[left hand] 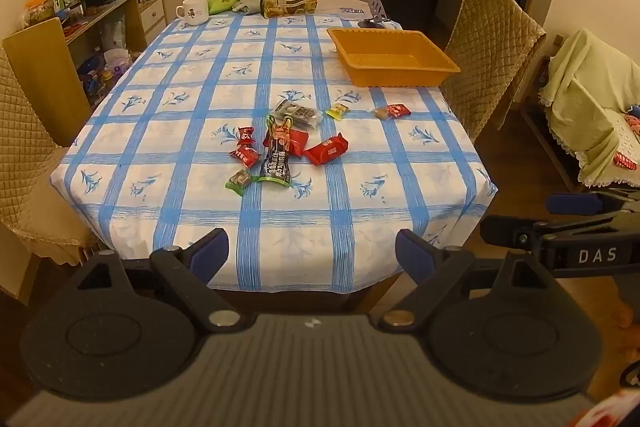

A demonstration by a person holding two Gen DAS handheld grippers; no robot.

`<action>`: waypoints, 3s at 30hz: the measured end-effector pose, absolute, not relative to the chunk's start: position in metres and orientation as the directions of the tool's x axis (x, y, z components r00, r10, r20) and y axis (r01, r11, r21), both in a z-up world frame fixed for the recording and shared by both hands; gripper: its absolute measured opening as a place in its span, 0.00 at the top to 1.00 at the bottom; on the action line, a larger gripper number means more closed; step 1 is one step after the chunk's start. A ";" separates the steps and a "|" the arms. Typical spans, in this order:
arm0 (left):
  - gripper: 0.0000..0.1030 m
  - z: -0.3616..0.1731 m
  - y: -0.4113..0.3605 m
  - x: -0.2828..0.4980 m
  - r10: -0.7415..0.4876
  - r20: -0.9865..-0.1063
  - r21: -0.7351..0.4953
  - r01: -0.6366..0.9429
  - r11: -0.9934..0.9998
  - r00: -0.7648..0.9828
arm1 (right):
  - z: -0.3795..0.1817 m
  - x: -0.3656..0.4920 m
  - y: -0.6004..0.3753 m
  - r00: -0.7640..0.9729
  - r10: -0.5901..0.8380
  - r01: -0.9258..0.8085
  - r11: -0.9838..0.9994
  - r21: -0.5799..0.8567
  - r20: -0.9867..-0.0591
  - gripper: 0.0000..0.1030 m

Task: Organize snacks

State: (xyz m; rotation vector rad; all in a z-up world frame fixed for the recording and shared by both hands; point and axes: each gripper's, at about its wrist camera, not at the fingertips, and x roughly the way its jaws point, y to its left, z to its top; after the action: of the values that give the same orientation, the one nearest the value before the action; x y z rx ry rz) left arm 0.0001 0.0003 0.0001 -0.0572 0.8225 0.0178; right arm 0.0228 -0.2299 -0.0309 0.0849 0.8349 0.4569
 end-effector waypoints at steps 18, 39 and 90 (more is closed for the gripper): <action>0.13 0.000 0.000 0.000 -0.005 -0.736 -0.042 -0.038 0.998 0.677 | -0.030 0.028 -0.231 0.585 0.423 -0.356 0.900 0.250 -0.692 0.00; 0.13 0.000 0.000 0.000 -0.005 -0.734 -0.042 -0.039 0.998 0.679 | -0.031 0.032 -0.228 0.587 0.428 -0.362 0.898 0.251 -0.687 0.00; 0.13 0.000 0.000 0.000 -0.009 -0.737 -0.046 -0.037 0.998 0.676 | -0.041 0.041 -0.222 0.582 0.424 -0.351 0.901 0.256 -0.694 0.00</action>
State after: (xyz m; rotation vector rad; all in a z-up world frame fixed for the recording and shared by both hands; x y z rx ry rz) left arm -0.0004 0.0000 -0.0001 -0.0586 0.8287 0.0162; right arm 0.0412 -0.2221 -0.0405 0.0938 0.8348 0.4535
